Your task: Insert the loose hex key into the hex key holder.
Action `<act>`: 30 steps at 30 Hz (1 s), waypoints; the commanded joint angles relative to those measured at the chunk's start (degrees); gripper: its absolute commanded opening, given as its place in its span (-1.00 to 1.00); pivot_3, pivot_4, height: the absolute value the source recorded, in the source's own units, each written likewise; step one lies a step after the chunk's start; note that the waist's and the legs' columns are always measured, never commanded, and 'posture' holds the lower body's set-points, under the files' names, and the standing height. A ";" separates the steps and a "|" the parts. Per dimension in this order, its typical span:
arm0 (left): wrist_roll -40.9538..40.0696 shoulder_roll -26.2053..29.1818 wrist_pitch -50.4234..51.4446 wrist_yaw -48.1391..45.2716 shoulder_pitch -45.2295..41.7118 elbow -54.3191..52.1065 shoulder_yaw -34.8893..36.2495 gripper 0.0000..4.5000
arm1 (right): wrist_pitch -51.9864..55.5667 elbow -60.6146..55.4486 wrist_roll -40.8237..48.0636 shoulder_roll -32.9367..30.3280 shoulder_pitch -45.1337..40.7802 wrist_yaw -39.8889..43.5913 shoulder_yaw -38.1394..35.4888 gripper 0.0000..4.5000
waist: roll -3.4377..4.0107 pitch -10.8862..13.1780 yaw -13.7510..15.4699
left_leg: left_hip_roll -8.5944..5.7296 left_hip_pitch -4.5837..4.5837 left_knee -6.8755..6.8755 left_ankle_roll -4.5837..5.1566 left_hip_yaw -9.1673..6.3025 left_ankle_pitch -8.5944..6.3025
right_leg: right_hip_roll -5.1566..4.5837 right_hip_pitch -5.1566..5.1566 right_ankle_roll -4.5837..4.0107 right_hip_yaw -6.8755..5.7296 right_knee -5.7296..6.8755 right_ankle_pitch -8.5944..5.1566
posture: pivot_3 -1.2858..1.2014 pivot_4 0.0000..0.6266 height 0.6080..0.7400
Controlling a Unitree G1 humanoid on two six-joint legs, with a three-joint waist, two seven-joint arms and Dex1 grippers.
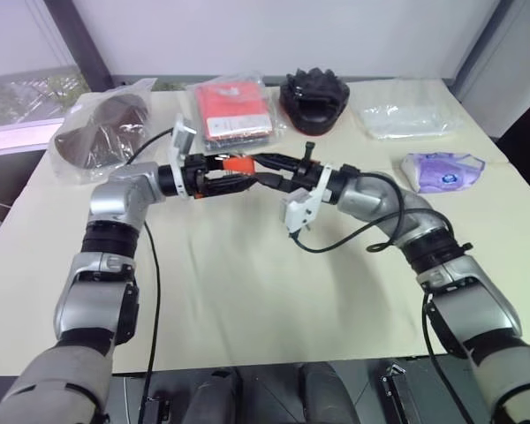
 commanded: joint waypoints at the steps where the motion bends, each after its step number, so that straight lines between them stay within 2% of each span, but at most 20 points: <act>1: -0.97 0.20 0.10 -0.46 -2.23 -0.03 1.85 0.73 | -0.05 -3.08 1.03 0.50 -0.57 -1.09 -1.49 -0.58 | 0.00 0.00 -0.02 | 0.00 0.00 0.00 0.00 0.00 0.00 | 0.00 0.00 0.00 0.00 0.00 0.00 | 0.03 -0.52 1.00; 3: -1.04 0.21 0.17 -0.79 -2.20 -0.04 1.79 0.31 | -0.04 -3.25 1.00 0.58 -0.52 -1.08 -1.43 -0.58 | 0.00 0.00 -0.02 | 0.00 0.00 0.00 0.00 0.00 0.00 | 0.00 0.00 0.00 0.00 0.01 0.00 | 0.03 -0.52 1.00; 8: -0.96 0.14 -0.15 -0.87 -1.93 -0.02 1.82 -0.88 | 0.14 -3.91 1.15 0.72 -0.31 -0.81 -1.38 -0.58 | 0.00 0.00 0.00 | 0.00 0.00 0.01 0.00 0.00 0.00 | 0.00 0.00 0.00 0.00 0.01 0.00 | 0.03 -0.52 1.00; 9: -0.99 0.10 -0.23 -0.76 -1.90 -0.01 1.93 -0.99 | 0.21 -4.11 1.18 0.75 -0.23 -0.73 -1.37 -0.58 | 0.00 0.00 0.00 | 0.00 0.00 0.02 0.00 0.00 0.00 | 0.00 0.00 0.00 0.00 0.01 0.00 | 0.03 -0.52 1.00; 18: -0.50 -0.36 -0.92 0.85 -1.07 -1.01 2.58 -0.99 | 1.27 -6.35 2.21 0.58 2.57 1.76 -0.79 -0.58 | 0.00 0.00 0.00 | -0.01 0.00 0.04 0.00 -0.01 0.00 | -0.01 0.00 0.00 0.00 0.04 0.00 | 0.03 -0.52 1.00; 21: -0.58 -0.16 -0.84 0.87 -0.40 -1.72 2.52 -1.00 | 1.88 -6.75 3.12 0.47 3.14 2.03 -1.63 -0.21 | 0.00 0.00 0.00 | -0.01 0.00 0.05 0.00 -0.01 0.00 | -0.01 0.01 0.00 0.00 0.05 0.00 | 0.03 -0.52 1.00; 25: 0.97 0.97 -2.55 0.71 1.44 -3.41 1.48 -1.00 | 5.80 -5.66 5.94 -0.43 4.19 4.22 -3.26 0.68 | 0.00 0.00 -0.01 | -0.01 0.00 0.05 0.00 -0.01 0.00 | -0.01 0.00 0.00 0.00 0.05 0.00 | 0.03 -0.52 1.00; 26: 1.72 1.36 -3.47 0.82 2.05 -4.00 1.16 -1.00 | 9.58 -5.81 8.65 -0.11 4.96 6.47 -4.15 0.87 | 0.00 0.00 0.01 | -0.01 0.00 0.05 0.00 -0.01 0.00 | -0.01 0.00 0.00 0.00 0.05 0.00 | 0.03 -0.52 1.00; 27: 2.50 1.73 -4.41 0.90 2.66 -4.66 0.85 -1.00 | 13.33 -6.26 11.47 0.21 5.76 8.97 -4.86 0.98 | 0.00 0.00 0.01 | -0.01 0.00 0.04 0.00 -0.01 0.00 | -0.01 0.01 0.00 0.00 0.05 0.00 | 0.03 -0.52 1.00; 30: 4.85 2.97 -8.14 1.39 5.33 -7.44 -0.08 -1.00 | 35.24 -10.21 21.43 2.52 9.47 18.67 -8.25 0.98 | -0.01 -0.01 0.06 | 0.00 0.00 0.06 0.00 -0.01 0.00 | -0.01 0.04 0.00 -0.01 0.05 0.01 | 0.03 -0.52 1.00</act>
